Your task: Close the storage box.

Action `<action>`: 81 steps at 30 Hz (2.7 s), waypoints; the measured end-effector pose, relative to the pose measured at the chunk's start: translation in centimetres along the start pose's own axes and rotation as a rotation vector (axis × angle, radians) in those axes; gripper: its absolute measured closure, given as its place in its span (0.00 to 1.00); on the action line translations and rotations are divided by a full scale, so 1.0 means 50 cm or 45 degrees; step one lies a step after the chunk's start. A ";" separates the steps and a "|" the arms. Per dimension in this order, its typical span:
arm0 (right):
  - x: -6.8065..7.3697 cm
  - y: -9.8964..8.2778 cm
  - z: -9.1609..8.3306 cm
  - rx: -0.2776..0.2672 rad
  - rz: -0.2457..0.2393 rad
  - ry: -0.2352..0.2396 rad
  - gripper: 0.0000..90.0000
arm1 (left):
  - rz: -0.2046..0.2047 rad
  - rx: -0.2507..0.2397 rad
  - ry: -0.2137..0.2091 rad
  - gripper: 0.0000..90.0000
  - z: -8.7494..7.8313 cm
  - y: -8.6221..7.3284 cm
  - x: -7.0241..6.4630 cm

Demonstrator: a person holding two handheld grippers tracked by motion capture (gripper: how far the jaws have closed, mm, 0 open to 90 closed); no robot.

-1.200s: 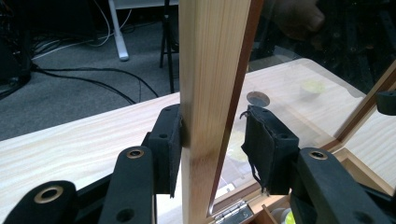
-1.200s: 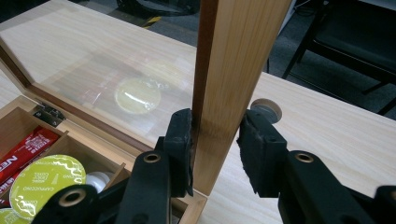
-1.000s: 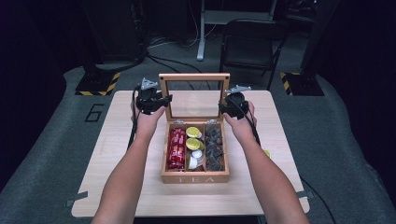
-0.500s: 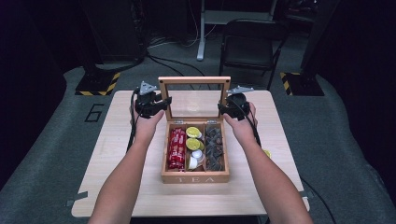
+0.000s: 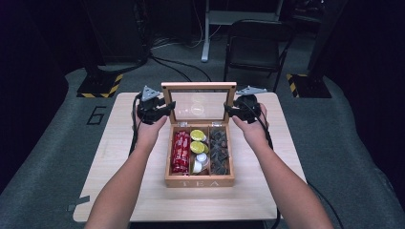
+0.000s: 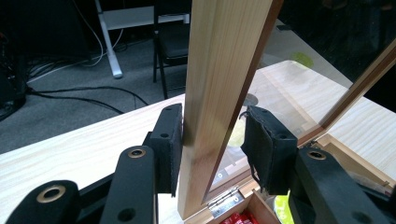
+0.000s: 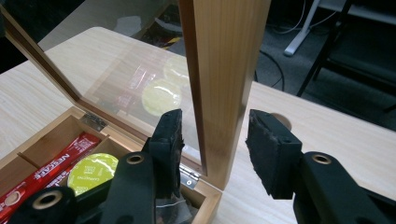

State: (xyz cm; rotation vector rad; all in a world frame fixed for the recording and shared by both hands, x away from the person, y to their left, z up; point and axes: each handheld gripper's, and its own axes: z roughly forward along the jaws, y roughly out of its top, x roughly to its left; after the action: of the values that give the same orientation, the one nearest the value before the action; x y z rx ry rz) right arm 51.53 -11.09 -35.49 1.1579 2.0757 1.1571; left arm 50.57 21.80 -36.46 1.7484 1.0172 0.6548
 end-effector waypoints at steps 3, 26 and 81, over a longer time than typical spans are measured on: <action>0.001 0.010 -0.009 -0.012 -0.013 -0.006 0.62 | 0.009 0.004 -0.006 0.64 -0.002 0.000 0.000; 0.019 0.052 -0.058 -0.011 -0.151 -0.017 0.72 | -0.016 0.013 -0.031 0.63 -0.032 0.008 -0.006; 0.072 -0.085 -0.173 -0.128 -0.129 0.102 0.68 | 0.106 0.041 -0.136 0.65 -0.163 -0.045 -0.063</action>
State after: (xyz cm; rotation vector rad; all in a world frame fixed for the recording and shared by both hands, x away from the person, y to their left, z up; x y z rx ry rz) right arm 41.46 -12.94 -34.69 0.9631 2.0838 1.2620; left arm 41.75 23.32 -35.37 1.8416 0.8901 0.5931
